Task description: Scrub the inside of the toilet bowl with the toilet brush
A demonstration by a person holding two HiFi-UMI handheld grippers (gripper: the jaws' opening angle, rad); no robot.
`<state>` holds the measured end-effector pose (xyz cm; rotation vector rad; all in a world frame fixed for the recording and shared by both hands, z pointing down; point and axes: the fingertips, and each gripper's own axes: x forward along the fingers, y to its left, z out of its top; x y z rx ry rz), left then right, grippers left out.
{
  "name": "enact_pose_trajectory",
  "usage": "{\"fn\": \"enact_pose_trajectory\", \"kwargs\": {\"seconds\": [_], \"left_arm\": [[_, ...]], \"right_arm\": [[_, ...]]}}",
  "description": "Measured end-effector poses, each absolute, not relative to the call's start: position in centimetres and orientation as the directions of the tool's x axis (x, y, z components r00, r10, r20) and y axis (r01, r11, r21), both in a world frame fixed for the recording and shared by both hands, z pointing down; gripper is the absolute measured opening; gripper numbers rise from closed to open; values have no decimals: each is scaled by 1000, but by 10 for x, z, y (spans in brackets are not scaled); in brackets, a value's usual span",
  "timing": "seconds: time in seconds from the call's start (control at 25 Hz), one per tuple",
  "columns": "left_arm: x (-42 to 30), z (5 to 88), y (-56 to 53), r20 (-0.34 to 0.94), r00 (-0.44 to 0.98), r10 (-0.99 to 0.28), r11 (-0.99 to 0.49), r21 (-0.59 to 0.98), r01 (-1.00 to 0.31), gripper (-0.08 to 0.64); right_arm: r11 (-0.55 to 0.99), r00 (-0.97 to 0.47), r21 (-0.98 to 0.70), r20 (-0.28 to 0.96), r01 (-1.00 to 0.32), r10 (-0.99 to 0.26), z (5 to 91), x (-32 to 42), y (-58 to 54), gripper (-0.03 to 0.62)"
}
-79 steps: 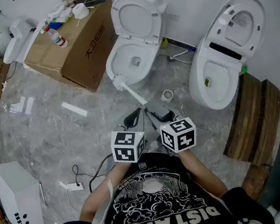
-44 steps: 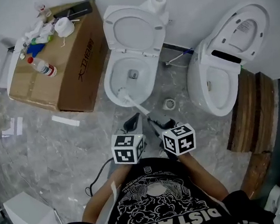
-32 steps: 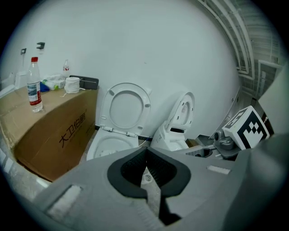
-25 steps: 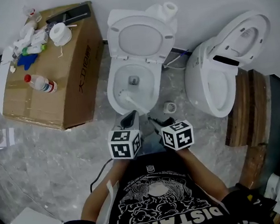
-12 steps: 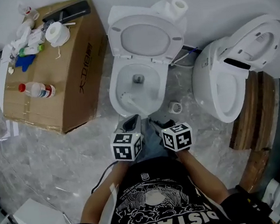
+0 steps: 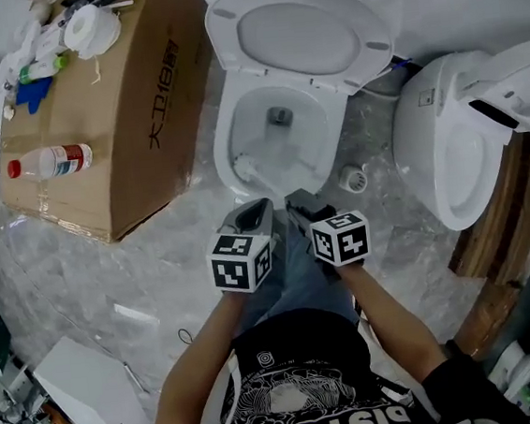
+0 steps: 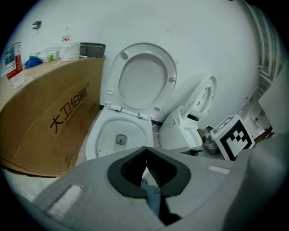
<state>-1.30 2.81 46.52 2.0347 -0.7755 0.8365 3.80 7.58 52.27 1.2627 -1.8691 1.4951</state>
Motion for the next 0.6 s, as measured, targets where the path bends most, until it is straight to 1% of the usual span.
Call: {"fn": "enact_pose_trajectory", "kwargs": {"seconds": [0.16,0.6], "left_arm": [[-11,470,28,771,598,-220,-493,441,-750,-6],[-29,497,42,797,578,-173,-449,459,-767,-6]], "right_arm": [[-7,-497,-541,778,-841,-383,540,40,64,164],[-37,-430,-509,762,-860,-485,562,75,-12,164]]}}
